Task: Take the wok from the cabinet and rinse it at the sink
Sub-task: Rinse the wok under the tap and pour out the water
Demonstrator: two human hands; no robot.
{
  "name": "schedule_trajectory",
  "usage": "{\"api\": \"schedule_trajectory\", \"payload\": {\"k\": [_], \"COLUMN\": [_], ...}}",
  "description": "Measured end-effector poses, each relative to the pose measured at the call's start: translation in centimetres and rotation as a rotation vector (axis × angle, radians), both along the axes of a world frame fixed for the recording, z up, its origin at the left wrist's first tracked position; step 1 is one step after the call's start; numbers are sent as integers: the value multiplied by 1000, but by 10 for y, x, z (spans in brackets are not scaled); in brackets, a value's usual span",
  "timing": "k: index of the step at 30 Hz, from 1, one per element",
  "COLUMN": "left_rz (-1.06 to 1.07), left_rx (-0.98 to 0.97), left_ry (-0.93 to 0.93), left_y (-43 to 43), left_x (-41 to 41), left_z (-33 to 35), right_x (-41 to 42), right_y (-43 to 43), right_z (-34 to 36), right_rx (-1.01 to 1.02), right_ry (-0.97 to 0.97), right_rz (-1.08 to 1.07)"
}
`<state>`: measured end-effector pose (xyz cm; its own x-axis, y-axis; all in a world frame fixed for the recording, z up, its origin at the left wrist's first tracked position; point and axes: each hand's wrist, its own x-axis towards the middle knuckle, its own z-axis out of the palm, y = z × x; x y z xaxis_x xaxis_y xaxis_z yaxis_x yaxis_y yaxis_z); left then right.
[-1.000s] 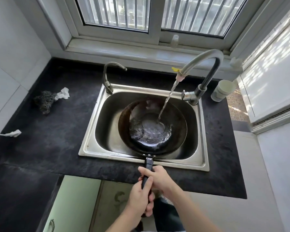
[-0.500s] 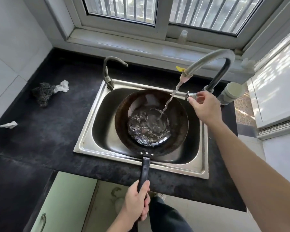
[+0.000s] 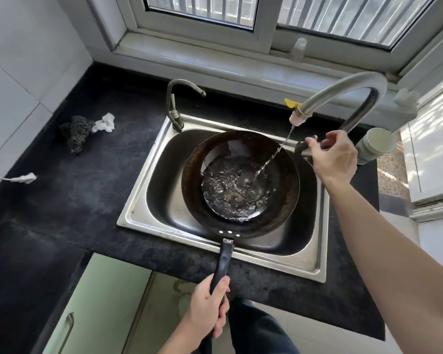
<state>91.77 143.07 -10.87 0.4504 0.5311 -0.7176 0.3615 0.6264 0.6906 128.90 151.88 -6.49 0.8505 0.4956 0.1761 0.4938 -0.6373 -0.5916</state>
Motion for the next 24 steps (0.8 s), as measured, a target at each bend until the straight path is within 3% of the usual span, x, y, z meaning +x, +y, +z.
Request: {"api": "schedule_trajectory", "payload": {"k": [7,12,17,21,24], "left_rz": [3,16,23,36,27], "left_rx": [-16,-45,-53,-51,-33], "left_ry": [3,-8,-36,-68,-63], "left_y": [-1,-3,-1,-1,-2], "left_x": [-2,-3,-4,-7,-10], "left_z": [4,9,13,12,14], "right_x": [-20,-90,-191,-238,-252], "right_y": [-16,-76,-118,-112,-101], "right_z": [11,6,-23,-31,-40], "right_rx": [23,5,-154,-74,-54], "right_ry": [128,330,774,1250,1330], "right_rz": [-71,-34,106,37,21]}}
